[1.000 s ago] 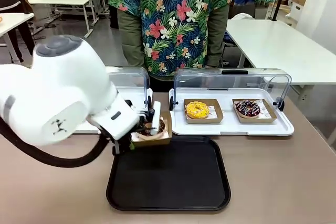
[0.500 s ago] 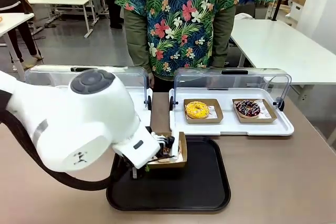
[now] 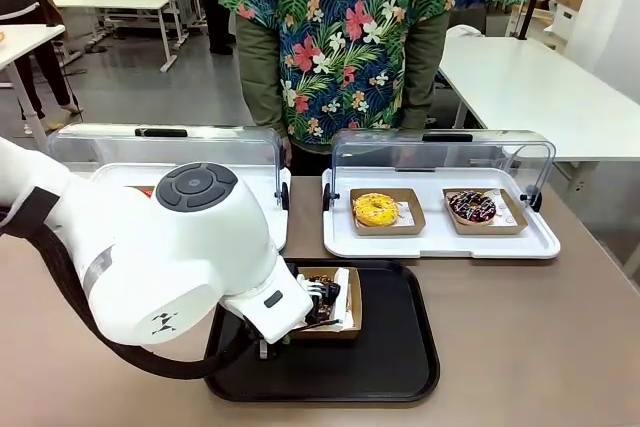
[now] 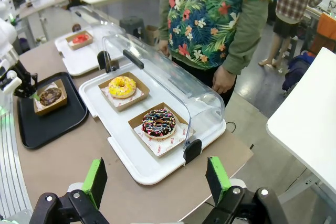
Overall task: Move the second donut from the left to the tray.
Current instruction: Pick up the Paper togo box containing the Donut indicated by the person and place it on the Handle tray.
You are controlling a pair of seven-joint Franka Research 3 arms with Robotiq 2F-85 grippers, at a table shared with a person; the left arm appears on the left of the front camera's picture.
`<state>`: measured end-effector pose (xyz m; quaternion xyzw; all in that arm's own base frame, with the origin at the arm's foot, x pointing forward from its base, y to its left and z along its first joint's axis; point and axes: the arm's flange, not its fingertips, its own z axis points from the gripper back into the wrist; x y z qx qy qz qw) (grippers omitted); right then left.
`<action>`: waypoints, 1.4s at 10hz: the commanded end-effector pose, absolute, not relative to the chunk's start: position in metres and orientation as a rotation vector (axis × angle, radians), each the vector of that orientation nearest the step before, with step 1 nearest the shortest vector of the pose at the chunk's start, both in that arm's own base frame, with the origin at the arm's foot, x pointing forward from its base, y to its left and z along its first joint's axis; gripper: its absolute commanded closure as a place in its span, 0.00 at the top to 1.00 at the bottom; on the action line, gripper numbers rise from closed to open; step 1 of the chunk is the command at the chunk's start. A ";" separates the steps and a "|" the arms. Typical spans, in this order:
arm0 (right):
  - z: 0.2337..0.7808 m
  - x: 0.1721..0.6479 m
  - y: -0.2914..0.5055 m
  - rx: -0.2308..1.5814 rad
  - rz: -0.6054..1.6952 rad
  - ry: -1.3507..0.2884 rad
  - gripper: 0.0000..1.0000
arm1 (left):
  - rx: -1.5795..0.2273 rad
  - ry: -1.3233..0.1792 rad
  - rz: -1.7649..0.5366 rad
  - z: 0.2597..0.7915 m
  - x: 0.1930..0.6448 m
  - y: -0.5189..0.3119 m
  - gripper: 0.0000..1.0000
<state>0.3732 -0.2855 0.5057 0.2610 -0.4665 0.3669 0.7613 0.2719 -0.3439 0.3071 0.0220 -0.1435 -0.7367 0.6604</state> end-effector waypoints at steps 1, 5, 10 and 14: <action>0.508 0.374 -0.285 0.569 0.804 -1.036 1.00 | 0.078 -0.303 -1.668 0.298 0.271 -0.348 0.02; 0.508 0.374 -0.285 0.569 0.804 -1.036 1.00 | 0.094 -0.283 -1.701 0.303 0.270 -0.349 0.58; 0.508 0.374 -0.285 0.569 0.804 -1.036 1.00 | 0.096 -0.295 -1.672 0.344 0.270 -0.336 1.00; 0.508 0.374 -0.285 0.569 0.804 -1.036 1.00 | 0.084 -0.337 -1.667 0.385 0.269 -0.321 1.00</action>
